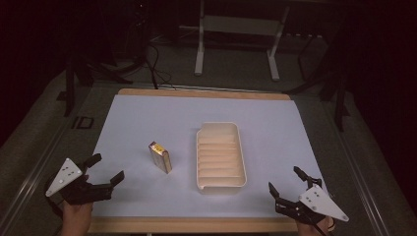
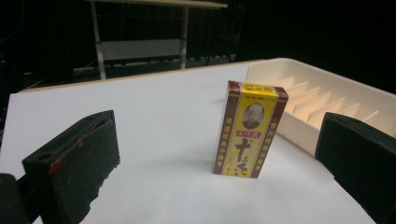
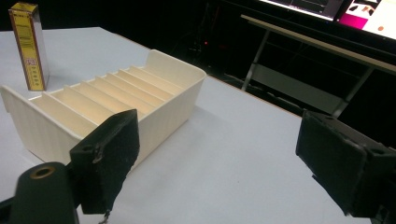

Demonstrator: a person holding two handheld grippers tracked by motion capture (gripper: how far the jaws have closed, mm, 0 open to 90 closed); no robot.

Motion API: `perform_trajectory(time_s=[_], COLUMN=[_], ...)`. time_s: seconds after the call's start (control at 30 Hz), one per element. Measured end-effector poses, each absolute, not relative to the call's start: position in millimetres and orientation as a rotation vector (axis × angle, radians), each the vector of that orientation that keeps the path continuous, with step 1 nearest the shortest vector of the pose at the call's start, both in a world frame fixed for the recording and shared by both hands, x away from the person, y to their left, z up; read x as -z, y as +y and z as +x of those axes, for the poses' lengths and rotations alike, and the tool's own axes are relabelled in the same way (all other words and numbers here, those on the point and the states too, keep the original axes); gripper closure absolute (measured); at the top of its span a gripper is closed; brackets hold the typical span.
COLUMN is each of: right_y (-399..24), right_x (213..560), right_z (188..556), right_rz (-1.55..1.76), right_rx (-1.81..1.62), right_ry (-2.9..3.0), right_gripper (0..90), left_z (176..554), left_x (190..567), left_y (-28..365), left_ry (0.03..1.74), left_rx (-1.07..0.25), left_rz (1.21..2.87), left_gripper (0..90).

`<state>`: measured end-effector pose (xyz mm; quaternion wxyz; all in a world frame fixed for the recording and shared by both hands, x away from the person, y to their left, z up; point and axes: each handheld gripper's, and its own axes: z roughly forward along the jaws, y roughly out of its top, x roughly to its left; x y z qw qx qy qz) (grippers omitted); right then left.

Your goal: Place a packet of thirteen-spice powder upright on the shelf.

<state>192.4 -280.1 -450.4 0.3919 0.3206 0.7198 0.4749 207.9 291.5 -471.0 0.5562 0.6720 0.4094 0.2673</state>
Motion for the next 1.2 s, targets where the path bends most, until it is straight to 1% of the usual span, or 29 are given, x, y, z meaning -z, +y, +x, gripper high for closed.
perform_trajectory(time_s=[0.23,0.33,0.47,0.53,0.67,0.7,0.8,0.87,0.93,0.97,1.03,1.1,1.17,1.2], right_y=[-280,-280,-278,-277,-277,-277,-276,-276,-277,-277,-277,-277,-277,-277], right_x=[451,452,453,454,454,454,454,454,454,454,454,454,455,454], right_z=[194,194,194,194,194,194,195,195,195,196,196,196,195,195], right_rz=[0.819,0.821,0.830,0.834,0.834,0.834,0.834,0.845,0.848,0.847,0.848,0.847,0.847,0.846], right_rx=[-1.215,-1.220,-1.233,-1.230,-1.225,-1.225,-1.220,-1.229,-1.232,-1.232,-1.233,-1.234,-1.233,-1.234], right_ry=[1.843,1.850,1.863,1.872,1.877,1.877,1.892,1.898,1.898,1.900,1.901,1.903,1.907,1.907], right_gripper=[13.6,13.6,13.6,13.6,13.6,13.6,13.6,13.6,13.6,13.6,13.6,13.6,13.6,13.6], left_z=[209,212,214,214,215,215,218,220,220,224,227,228,232,232], left_x=[469,466,460,457,450,450,443,440,440,437,437,437,438,438], left_y=[288,285,285,286,281,281,274,269,269,264,259,258,252,252], left_ry=[0.919,0.884,0.847,0.844,0.820,0.820,0.809,0.811,0.811,0.807,0.800,0.799,0.790,0.790], left_rx=[-0.570,-0.512,-0.475,-0.420,-0.370,-0.370,-0.302,-0.285,-0.285,-0.242,-0.206,-0.196,-0.162,-0.162], left_rz=[1.616,1.677,1.762,1.794,1.914,1.914,2.034,2.097,2.097,2.183,2.254,2.275,2.355,2.355], left_gripper=[0.0,0.0,0.0,0.0,0.0,0.0,0.0,0.0,0.0,0.0,0.0,0.0,0.0,0.0])
